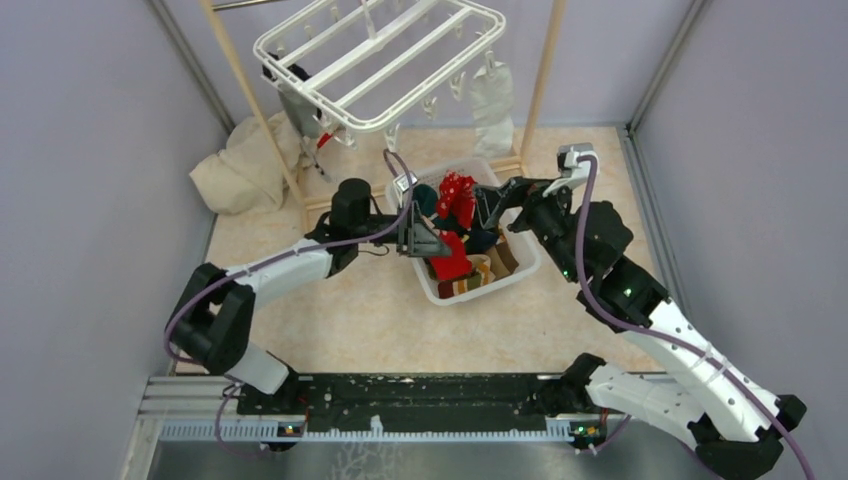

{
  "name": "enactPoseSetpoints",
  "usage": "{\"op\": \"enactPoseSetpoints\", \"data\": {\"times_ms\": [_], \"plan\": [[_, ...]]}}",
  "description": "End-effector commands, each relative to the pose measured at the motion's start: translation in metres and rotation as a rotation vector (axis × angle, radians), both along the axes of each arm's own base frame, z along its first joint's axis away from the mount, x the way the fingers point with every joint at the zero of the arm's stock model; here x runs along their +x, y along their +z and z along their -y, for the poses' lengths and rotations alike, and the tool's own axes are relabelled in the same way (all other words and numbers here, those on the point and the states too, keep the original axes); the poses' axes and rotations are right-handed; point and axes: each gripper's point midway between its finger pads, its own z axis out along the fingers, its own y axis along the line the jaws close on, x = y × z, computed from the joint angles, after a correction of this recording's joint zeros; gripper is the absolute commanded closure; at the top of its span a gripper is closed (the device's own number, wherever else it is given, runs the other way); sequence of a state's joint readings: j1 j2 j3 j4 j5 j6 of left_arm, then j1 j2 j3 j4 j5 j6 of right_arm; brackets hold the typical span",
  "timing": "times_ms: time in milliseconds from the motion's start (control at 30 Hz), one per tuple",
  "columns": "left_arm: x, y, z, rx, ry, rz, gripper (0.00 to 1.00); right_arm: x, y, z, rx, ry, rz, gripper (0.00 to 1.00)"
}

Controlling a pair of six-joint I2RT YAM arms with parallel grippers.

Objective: Remove the socks clipped to the hanger
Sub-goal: Place the sock in the bin.

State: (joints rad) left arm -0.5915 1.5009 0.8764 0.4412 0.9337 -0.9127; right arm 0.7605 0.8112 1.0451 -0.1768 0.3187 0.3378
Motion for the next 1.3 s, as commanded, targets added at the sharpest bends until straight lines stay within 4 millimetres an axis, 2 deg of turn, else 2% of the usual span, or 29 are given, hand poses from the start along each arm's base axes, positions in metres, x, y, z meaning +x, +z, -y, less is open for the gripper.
{"op": "enactPoseSetpoints", "data": {"times_ms": [0,133,233,433,567,667,800,967,1100,1267], "plan": [[0.020,-0.044,0.006,0.112,0.032,0.012,0.48,0.002,0.000,0.003,0.018,-0.019,0.003,0.02],[0.038,-0.064,0.015,0.143,0.030,0.019,0.46,0.010,-0.020,-0.004,-0.021,-0.022,-0.044,0.02],[0.049,-0.071,0.020,0.162,0.044,0.043,0.37,0.016,-0.037,-0.010,-0.060,-0.022,-0.086,0.01],[0.071,-0.081,0.014,0.269,0.122,0.104,0.02,0.034,-0.070,-0.021,-0.161,-0.030,-0.181,0.01],[0.085,-0.072,0.001,0.362,0.199,0.179,0.01,0.055,-0.087,-0.026,-0.216,-0.049,-0.231,0.02],[0.089,-0.055,-0.009,0.395,0.254,0.229,0.01,0.080,-0.101,-0.028,-0.227,-0.055,-0.274,0.03],[0.085,-0.027,-0.020,0.381,0.308,0.286,0.01,0.118,-0.104,-0.030,-0.255,-0.088,-0.273,0.06],[0.075,-0.005,-0.029,0.347,0.336,0.311,0.01,0.163,-0.115,-0.043,-0.282,-0.080,-0.288,0.09],[0.068,0.000,-0.035,0.352,0.346,0.318,0.01,0.187,-0.137,-0.058,-0.310,-0.059,-0.323,0.18],[0.061,0.009,-0.042,0.339,0.360,0.337,0.01,0.194,-0.178,-0.070,-0.332,-0.027,-0.398,0.35]]}}
